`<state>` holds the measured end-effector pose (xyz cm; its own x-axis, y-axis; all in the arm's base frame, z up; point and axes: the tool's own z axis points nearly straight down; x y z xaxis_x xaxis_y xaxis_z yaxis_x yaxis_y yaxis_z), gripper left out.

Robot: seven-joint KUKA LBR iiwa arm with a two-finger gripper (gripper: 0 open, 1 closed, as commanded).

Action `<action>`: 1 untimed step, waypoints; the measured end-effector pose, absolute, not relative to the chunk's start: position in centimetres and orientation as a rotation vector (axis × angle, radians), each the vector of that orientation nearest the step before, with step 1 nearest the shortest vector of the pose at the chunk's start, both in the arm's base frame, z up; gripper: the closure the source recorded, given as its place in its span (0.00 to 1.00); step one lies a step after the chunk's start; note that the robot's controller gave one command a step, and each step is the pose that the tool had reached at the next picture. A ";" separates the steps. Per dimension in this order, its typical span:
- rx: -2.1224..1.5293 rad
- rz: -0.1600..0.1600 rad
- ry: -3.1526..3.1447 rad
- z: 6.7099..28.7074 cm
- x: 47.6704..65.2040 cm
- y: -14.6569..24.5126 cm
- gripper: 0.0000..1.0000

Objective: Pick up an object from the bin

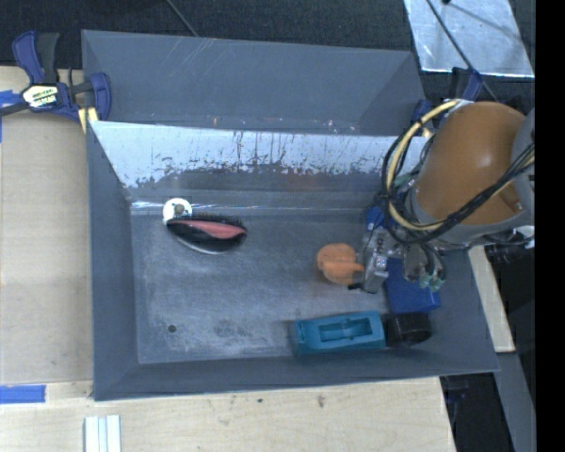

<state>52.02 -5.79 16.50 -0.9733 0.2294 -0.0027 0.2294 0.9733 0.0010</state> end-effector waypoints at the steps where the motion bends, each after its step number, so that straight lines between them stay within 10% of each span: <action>1: 0.388 0.000 3.114 28.7 56.9 -4.1 1.00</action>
Offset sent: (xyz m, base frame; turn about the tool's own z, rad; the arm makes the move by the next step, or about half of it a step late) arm 0.0000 0.0000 0.0000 0.0000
